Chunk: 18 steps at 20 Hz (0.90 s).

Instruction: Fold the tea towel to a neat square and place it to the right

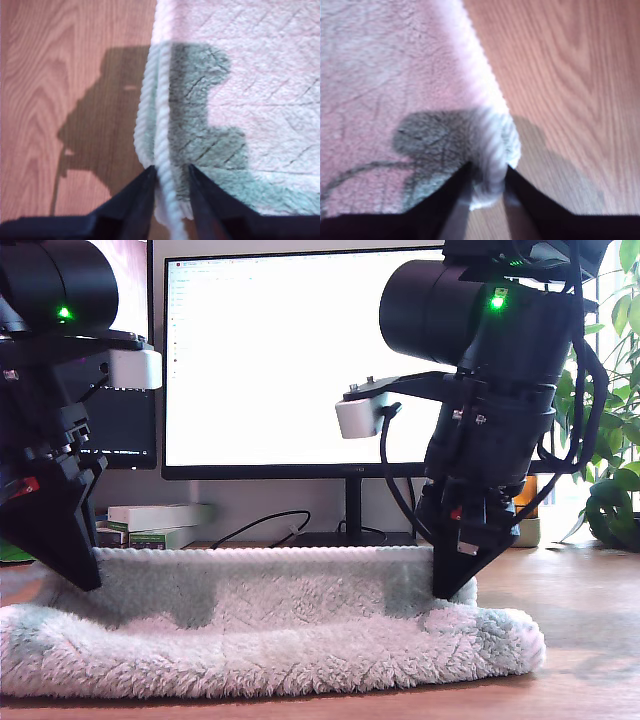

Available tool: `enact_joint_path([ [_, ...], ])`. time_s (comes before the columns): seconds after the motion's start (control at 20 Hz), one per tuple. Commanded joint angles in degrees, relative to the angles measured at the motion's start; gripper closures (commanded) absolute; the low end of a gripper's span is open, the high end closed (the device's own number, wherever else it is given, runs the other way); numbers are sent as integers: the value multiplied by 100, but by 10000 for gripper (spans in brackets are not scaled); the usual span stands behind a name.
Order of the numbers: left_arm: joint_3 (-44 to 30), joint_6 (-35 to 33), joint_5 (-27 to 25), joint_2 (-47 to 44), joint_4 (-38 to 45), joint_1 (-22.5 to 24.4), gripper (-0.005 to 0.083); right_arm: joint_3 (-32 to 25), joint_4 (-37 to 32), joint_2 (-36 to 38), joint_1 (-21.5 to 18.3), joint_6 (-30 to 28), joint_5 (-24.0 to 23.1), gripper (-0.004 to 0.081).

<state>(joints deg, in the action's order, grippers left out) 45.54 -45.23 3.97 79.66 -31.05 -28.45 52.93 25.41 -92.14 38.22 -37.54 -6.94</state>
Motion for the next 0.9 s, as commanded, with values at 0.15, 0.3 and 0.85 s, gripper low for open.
enact_joint_path([
  [0.15,35,-22,-192,61,286,22,499,9,-61,-42,2,22,-31,497],
  [0.3,35,-22,-540,57,564,39,499,149,-66,-39,0,22,-356,438],
  [0.85,35,-15,-1054,-647,533,170,508,962,1097,13,-4,61,-588,463],
])
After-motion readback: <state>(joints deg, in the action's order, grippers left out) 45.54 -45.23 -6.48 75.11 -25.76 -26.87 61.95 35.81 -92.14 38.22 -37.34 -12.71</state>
